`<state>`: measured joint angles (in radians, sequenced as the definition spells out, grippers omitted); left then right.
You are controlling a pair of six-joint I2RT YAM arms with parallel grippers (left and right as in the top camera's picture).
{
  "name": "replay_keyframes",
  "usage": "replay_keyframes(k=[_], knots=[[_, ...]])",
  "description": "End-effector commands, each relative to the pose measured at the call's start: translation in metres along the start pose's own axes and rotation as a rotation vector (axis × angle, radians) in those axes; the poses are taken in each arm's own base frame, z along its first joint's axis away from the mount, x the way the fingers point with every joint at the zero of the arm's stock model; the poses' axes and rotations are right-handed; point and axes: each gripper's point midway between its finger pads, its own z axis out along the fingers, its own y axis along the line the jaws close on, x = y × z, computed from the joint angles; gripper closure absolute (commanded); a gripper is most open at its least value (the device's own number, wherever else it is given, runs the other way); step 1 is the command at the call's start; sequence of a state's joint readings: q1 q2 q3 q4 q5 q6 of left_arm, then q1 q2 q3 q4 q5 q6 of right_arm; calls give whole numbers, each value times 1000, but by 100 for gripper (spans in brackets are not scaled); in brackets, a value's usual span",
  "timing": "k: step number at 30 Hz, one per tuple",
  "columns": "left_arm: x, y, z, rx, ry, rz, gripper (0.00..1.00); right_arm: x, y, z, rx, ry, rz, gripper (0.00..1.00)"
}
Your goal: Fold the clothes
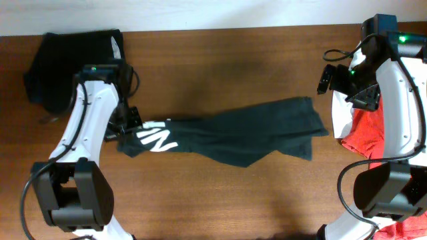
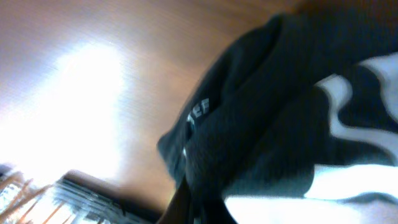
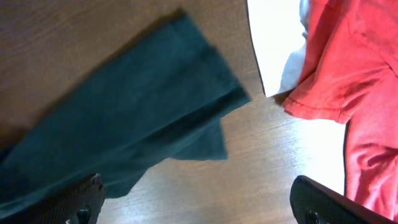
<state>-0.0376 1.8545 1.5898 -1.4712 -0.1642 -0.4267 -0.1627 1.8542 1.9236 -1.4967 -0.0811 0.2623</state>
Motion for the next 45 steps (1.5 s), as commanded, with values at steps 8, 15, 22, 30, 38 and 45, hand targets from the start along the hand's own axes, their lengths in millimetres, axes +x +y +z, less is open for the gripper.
replay_keyframes(k=[8, 15, 22, 30, 38, 45], knots=[[-21, 51, -44, -230, -165, -169, 51, 3, 2, 1, 0, 7, 1, 1], [-16, 46, -43, -202, -137, -166, 18, 3, 2, 1, 0, 7, 1, 1], [1, 16, -43, -88, -76, -117, 1, 3, 2, 1, 0, 7, 1, 1], [-1, 7, -43, -79, -98, -90, 1, -15, 9, 0, -33, -61, -3, 1], [-5, 3, -36, -75, -107, -92, 1, 31, 3, 52, 34, 129, -30, 1], [-6, -1, -14, -77, -100, -91, 1, 52, 25, 146, -180, 132, -147, 25]])
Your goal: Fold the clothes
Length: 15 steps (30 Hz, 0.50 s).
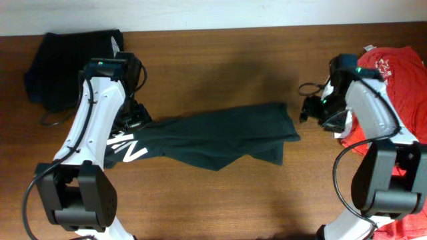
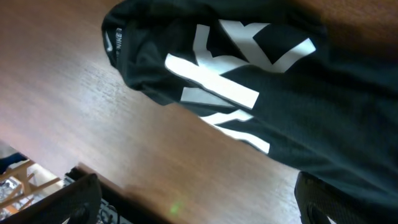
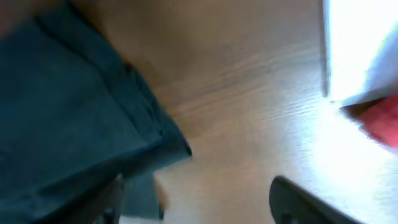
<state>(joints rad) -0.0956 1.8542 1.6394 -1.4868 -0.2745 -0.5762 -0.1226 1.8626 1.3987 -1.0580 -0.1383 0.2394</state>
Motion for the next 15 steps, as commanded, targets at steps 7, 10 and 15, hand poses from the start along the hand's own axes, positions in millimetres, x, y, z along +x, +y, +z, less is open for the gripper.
replay_keyframes(k=[7, 10, 15], knots=[[0, -2, 4, 10, -12, 7, 1, 19, 56, 50, -222, -40, -265, 36], [1, -2, 4, 10, -11, 7, 1, 21, 67, 54, -163, -58, -328, 38], [1, -2, 4, 9, -10, 7, 1, 26, 72, 57, -117, -60, -364, 47]])
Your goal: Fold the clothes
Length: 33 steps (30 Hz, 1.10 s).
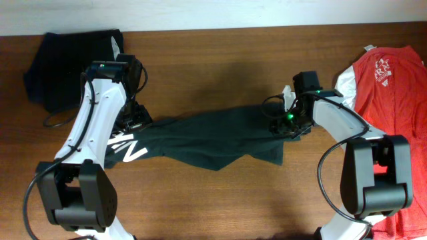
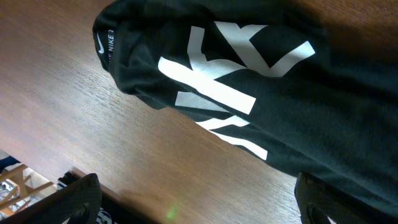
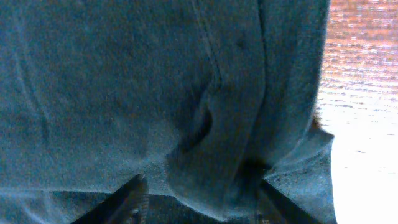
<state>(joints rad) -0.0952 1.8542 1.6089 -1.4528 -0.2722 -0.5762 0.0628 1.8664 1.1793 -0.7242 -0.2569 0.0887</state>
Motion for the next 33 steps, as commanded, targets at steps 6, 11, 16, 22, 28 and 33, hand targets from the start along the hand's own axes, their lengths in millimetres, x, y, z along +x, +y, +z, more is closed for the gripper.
replay_keyframes(k=[6, 11, 16, 22, 28, 33], knots=[[1, 1, -3, 6, -10, 9, 1, -17, 7, -32, 32, -5, -11, 96], [2, 0, -3, 10, -7, 27, 4, -34, 24, -87, 32, -1, -1, 96], [17, -7, -17, 113, 26, 115, 9, -46, 35, -160, 24, -115, 72, 96], [31, 21, -73, 204, -136, 74, 7, -24, -34, -266, 130, -363, 301, 96], [44, 2, -62, 289, -67, 148, 1, 6, -89, -291, 182, -380, 484, 96], [73, -49, -12, 492, 67, 232, 1, 5, -87, -287, 178, -365, 476, 96]])
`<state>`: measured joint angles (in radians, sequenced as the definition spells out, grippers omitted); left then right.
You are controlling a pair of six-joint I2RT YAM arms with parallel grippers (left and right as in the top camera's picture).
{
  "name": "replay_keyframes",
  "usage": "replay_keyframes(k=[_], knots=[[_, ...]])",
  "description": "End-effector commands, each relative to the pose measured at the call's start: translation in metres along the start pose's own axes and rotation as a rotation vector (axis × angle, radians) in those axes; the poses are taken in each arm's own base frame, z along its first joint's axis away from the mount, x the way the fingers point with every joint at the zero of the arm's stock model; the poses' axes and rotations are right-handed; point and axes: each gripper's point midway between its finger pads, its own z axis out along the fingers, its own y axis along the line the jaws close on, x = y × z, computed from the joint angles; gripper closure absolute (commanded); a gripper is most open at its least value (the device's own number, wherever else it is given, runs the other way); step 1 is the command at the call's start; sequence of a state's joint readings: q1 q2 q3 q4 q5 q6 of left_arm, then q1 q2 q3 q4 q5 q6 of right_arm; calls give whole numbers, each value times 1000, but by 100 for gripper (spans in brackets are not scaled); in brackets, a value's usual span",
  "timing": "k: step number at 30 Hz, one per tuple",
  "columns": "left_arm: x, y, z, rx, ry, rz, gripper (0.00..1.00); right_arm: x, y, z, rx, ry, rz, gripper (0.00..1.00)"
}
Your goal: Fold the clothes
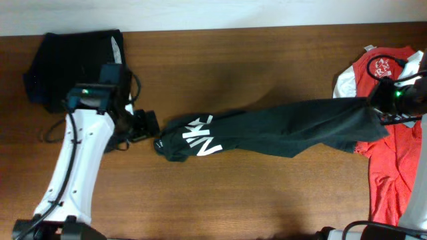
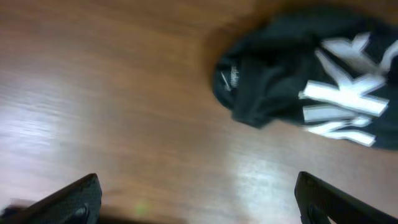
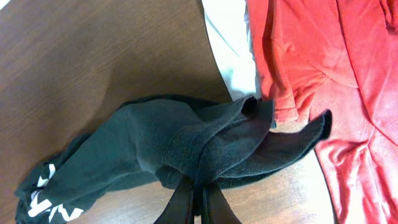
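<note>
A dark green shirt (image 1: 280, 130) with a white logo (image 1: 200, 140) lies stretched across the middle of the table. Its right end is lifted, and my right gripper (image 1: 381, 111) is shut on it over the edge of the red shirt. In the right wrist view the gripper (image 3: 196, 198) pinches a bunched fold of the shirt (image 3: 186, 143). My left gripper (image 1: 147, 125) stands open just left of the shirt's logo end, not touching it. In the left wrist view its fingers (image 2: 78, 199) are wide apart over bare wood, with the shirt (image 2: 292, 93) ahead.
A red shirt (image 1: 393, 167) lies spread at the right edge, with a white cloth (image 3: 230, 56) beside it. Dark folded clothes (image 1: 67, 57) sit at the back left corner. Brown tabletop (image 1: 233, 200) shows in front of the shirt.
My right gripper has shut on the shirt's right end and moved from mid-table to the far right. The shirt has shifted right with it, out from under my open left gripper.
First my left gripper held the shirt's logo end while the right arm was up by the red shirt. Then the shirt lay further left, my left gripper open above the logo, and the right gripper came onto its right end. Now the right gripper holds that end far right.
</note>
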<state>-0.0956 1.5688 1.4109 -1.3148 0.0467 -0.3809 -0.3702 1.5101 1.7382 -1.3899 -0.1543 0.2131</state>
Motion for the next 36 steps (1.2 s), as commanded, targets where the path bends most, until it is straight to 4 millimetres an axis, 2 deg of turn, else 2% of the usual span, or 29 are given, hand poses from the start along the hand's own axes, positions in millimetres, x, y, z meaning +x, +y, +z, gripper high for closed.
replay_keyframes(k=[1, 5, 8, 12, 16, 18, 22, 25, 26, 27, 28, 31, 32, 34, 36], knots=[[34, -25, 49, 168, 141, 59, 1, -2, 3, -2, -2, -8, -4, 96], [52, -51, 86, 239, 160, 162, 2, -1, 8, -1, -27, 1, -10, 96], [51, -73, 101, 245, 143, 205, 2, 0, 8, -1, -25, 7, -8, 96], [29, -71, 120, 219, 88, 199, 2, 3, 7, -1, -22, 16, -8, 96], [13, -50, 123, 124, 31, 173, 2, 3, 7, -1, -22, 17, -8, 96], [10, -52, 125, 139, 25, 179, 2, 3, 7, 0, -22, 19, -8, 96], [12, -62, 141, 176, 64, 181, 7, 4, 7, 0, -21, 22, -7, 96], [8, -65, 143, 186, 50, 196, 9, 3, 7, 1, -20, 25, -6, 96], [7, -65, 143, 188, 45, 206, 17, 3, 7, 2, -20, 29, -6, 96], [7, -65, 143, 187, 44, 206, 20, 3, 6, 4, -19, 34, -5, 96], [7, -65, 143, 188, 44, 206, 35, 4, 6, 6, -17, 40, -4, 96], [5, -66, 140, 187, 43, 206, 91, 4, 6, 9, -16, 48, -2, 96], [4, -66, 136, 183, 45, 206, 99, 4, 6, 9, -16, 48, -2, 96], [-1, -67, 122, 170, 43, 205, 100, 5, 5, 9, -15, 52, -1, 96], [-5, -64, 100, 139, 37, 204, 99, 7, 5, 7, -13, 60, 0, 96]])
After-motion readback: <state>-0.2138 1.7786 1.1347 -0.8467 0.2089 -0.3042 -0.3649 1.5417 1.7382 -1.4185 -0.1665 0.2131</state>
